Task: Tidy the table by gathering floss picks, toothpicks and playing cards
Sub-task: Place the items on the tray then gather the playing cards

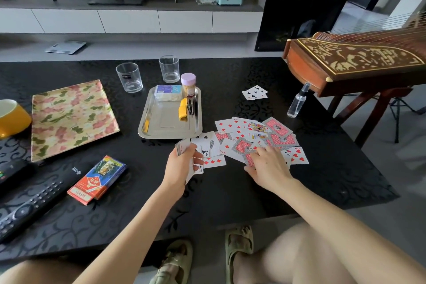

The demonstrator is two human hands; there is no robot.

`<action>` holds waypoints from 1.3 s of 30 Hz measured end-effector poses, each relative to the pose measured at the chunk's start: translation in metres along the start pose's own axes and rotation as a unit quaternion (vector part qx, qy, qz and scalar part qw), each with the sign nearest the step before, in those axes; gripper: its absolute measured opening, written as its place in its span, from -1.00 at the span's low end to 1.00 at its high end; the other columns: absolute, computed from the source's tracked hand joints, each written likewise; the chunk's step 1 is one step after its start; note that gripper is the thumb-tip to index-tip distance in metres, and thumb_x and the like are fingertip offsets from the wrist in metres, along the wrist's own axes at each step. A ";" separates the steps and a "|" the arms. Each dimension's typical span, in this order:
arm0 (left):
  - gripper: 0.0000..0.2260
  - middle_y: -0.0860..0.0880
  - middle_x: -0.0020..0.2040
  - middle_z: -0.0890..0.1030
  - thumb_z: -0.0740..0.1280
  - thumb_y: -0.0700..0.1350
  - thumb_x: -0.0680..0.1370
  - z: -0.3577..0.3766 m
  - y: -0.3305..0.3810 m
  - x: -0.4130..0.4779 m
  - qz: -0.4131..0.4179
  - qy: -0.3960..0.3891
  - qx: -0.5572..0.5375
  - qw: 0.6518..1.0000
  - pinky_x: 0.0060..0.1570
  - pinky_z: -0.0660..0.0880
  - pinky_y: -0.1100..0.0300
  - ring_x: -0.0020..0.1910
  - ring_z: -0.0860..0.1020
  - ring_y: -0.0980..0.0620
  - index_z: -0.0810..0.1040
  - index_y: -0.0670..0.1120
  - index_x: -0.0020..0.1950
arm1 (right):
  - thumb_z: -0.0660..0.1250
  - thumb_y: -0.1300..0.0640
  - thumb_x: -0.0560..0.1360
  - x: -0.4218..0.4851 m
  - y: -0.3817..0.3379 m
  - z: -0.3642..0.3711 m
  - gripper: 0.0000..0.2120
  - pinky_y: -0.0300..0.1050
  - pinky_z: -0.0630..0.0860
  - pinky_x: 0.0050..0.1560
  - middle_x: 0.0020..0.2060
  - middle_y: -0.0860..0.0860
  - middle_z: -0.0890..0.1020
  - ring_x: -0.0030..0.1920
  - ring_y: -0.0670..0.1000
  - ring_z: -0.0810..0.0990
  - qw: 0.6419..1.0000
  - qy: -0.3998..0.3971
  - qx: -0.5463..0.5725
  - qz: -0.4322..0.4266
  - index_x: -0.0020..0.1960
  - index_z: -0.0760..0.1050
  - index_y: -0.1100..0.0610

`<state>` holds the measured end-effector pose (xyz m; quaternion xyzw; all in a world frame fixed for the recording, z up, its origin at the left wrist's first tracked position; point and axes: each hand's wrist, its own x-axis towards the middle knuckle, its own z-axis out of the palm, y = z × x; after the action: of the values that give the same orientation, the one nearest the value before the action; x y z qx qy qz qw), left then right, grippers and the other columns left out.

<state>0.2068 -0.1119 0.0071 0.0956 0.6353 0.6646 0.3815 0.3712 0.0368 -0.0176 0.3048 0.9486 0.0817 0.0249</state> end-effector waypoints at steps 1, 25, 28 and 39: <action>-0.89 -0.11 -0.28 0.56 0.21 -0.16 0.60 -0.002 0.001 0.001 0.003 0.001 0.005 1.000 -0.33 0.41 0.20 -0.36 0.50 0.01 0.48 -0.18 0.01 | 0.15 -0.20 0.54 0.001 -0.001 -0.001 -0.53 -0.01 0.32 0.28 0.23 0.07 0.49 0.26 0.10 0.39 1.000 -0.011 -0.003 -0.007 0.26 0.48 0.11; -0.56 -0.10 -0.26 0.52 0.40 0.07 0.34 0.016 -0.007 -0.019 -0.163 -0.196 -0.088 0.963 -0.29 0.40 0.17 -0.26 0.47 0.00 0.48 -0.17 0.10 | 0.21 0.18 0.59 -0.073 -0.017 -0.029 -0.70 -0.40 0.50 -0.10 -0.12 -0.05 0.66 -0.19 -0.26 0.60 0.870 0.000 0.494 -0.003 0.30 0.44 0.16; -0.55 -0.09 -0.17 0.62 0.27 0.24 0.40 0.039 -0.007 -0.022 -0.156 -0.254 -0.058 0.953 -0.27 0.47 0.14 -0.21 0.56 -0.03 0.55 -0.08 0.08 | 0.33 0.14 0.52 -0.039 -0.008 -0.051 -0.82 -0.25 0.52 -0.25 -0.17 0.04 0.67 -0.21 -0.11 0.65 0.765 0.028 0.633 0.116 0.07 0.50 0.21; -0.78 -0.19 -0.19 0.56 0.19 -0.11 0.61 0.091 -0.001 -0.001 -0.200 -0.240 -0.094 0.945 -0.12 0.55 0.01 -0.25 0.58 -0.15 0.50 -0.22 0.13 | 0.30 -0.04 0.52 0.042 0.058 -0.019 -0.61 -0.07 0.47 0.14 0.18 0.03 0.57 0.16 0.02 0.53 0.837 0.005 0.507 0.206 0.28 0.47 0.13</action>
<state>0.2634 -0.0429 0.0225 0.0867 0.4659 0.5886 0.6550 0.3688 0.1051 0.0110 0.4627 0.7727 -0.4060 -0.1549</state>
